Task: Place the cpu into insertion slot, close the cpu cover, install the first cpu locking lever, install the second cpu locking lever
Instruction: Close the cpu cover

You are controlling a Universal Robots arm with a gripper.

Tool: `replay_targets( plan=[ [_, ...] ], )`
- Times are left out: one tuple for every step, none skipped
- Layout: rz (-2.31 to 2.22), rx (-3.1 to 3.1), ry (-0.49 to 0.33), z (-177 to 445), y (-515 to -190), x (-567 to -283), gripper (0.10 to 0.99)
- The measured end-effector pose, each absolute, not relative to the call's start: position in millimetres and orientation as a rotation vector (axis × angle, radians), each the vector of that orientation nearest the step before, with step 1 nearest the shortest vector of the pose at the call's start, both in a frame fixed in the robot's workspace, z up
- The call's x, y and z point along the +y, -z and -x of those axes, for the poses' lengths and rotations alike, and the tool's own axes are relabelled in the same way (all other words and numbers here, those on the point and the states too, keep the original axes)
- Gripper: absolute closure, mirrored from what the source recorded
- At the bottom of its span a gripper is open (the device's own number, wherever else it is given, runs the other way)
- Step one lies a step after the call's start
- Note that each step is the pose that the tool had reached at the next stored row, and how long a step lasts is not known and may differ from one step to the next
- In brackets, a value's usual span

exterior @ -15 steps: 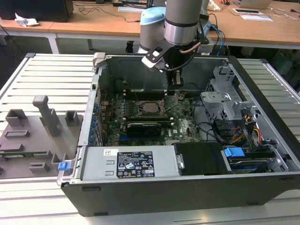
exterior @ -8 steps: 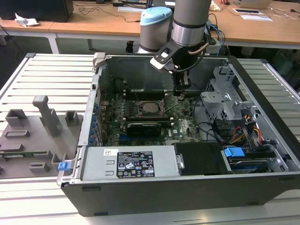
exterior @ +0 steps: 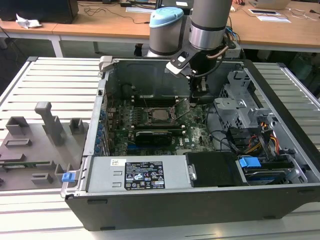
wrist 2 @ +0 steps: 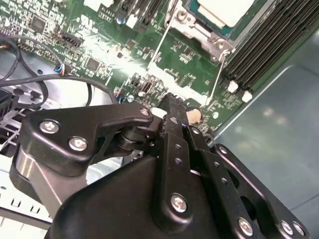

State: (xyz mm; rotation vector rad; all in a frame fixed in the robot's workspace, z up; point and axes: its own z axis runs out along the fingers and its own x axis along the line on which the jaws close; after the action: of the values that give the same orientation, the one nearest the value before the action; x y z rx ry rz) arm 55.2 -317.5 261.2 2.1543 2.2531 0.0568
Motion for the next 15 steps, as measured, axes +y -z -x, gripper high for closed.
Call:
replay_targets(
  plan=[
    [-2.155,2.253,-0.057,-57.1,-259.9,-317.5,0.98],
    [-2.155,2.253,-0.057,-57.9,-258.9,-317.5,0.98],
    [-2.155,2.253,-0.057,-58.4,-257.9,-317.5,0.98],
    [-2.155,2.253,-0.057,-59.2,-256.1,-317.5,0.98],
    [-2.155,2.253,-0.057,-59.5,-254.5,-317.5,0.98],
    [-2.155,2.252,-0.056,-59.5,-253.1,-317.5,0.98],
    [-2.156,2.253,-0.055,-59.5,-252.2,-317.5,0.98],
    [-2.157,2.254,-0.054,-59.4,-251.8,-317.5,0.98],
    [-2.157,2.255,-0.052,-59.1,-251.5,-317.5,0.98],
    [-2.158,2.255,-0.051,-58.6,-251.3,-317.5,0.98],
    [-2.158,2.256,-0.05,-57.6,-251.0,-317.5,0.98],
    [-2.158,2.256,-0.05,-56.8,-250.9,-317.6,0.98],
    [-2.159,2.256,-0.049,-56.1,-250.9,-317.6,0.98],
    [-2.159,2.256,-0.05,-55.3,-250.9,-317.6,0.98],
    [-2.159,2.256,-0.05,-54.7,-250.9,-317.5,0.98]
  ],
)
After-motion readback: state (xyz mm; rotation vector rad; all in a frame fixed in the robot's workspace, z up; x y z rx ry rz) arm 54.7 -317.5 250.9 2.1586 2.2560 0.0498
